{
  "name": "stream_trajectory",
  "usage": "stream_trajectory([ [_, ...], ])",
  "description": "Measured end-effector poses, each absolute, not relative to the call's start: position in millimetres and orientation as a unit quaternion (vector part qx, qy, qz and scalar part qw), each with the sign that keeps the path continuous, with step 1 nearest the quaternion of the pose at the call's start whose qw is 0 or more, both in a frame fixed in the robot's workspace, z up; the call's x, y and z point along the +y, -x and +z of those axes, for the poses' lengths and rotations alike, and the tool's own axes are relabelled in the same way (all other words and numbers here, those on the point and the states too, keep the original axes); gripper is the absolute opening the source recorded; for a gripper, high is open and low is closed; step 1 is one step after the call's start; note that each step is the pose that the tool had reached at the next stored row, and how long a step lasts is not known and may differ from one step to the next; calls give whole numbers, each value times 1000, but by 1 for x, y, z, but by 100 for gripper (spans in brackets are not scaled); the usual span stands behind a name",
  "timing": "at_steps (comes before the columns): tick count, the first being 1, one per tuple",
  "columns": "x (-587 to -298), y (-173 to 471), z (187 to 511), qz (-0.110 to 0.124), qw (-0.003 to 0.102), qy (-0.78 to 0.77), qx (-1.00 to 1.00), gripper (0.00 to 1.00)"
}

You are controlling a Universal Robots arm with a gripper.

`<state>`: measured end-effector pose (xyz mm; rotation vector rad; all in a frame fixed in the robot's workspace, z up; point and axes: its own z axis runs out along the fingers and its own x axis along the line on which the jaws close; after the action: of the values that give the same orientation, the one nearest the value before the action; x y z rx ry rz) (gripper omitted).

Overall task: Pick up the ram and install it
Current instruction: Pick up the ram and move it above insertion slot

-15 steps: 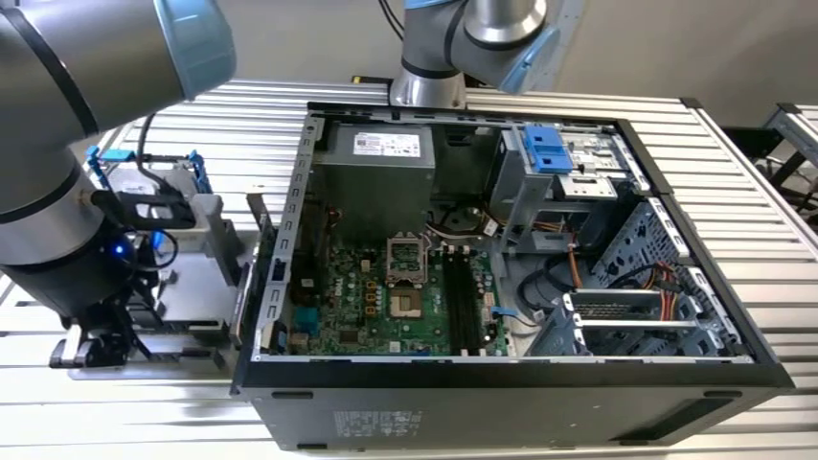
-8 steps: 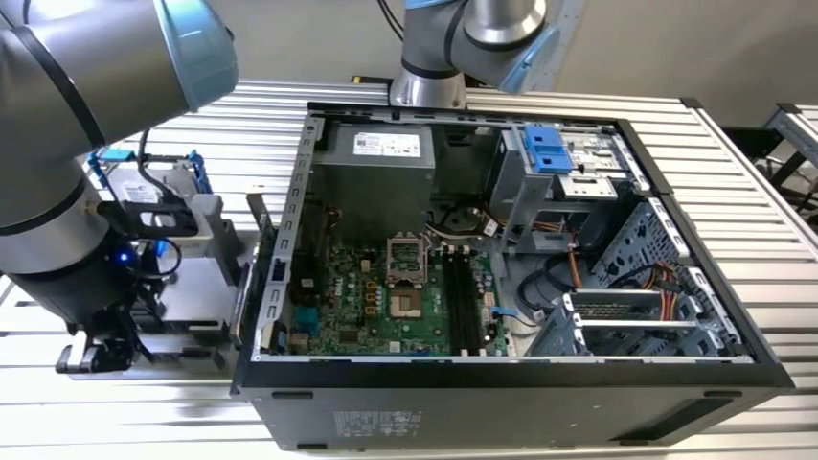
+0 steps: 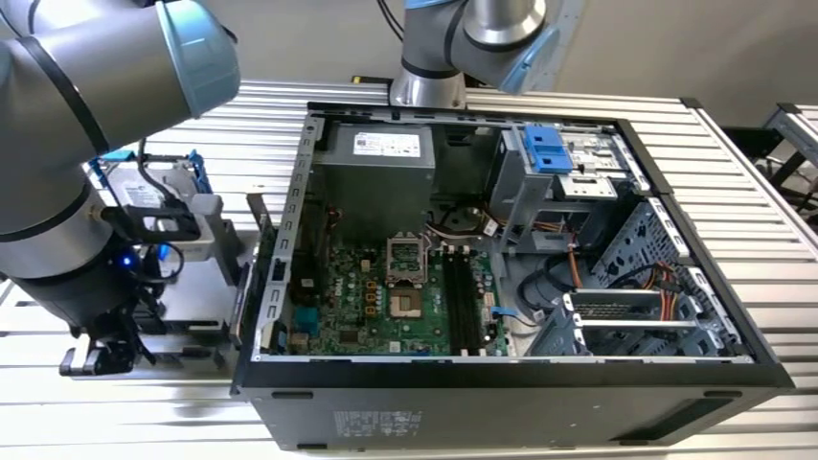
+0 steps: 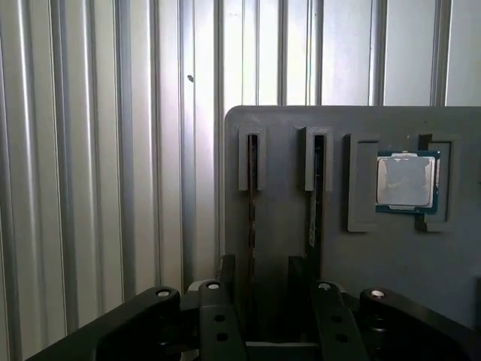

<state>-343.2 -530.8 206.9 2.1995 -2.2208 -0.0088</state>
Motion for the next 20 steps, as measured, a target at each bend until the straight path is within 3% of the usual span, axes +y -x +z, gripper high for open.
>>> stream_trajectory([
  [5, -531, 343, 202, -7, 14, -704, -710, 100],
  [20, -533, 343, 193, -8, 15, -704, -710, 100],
])
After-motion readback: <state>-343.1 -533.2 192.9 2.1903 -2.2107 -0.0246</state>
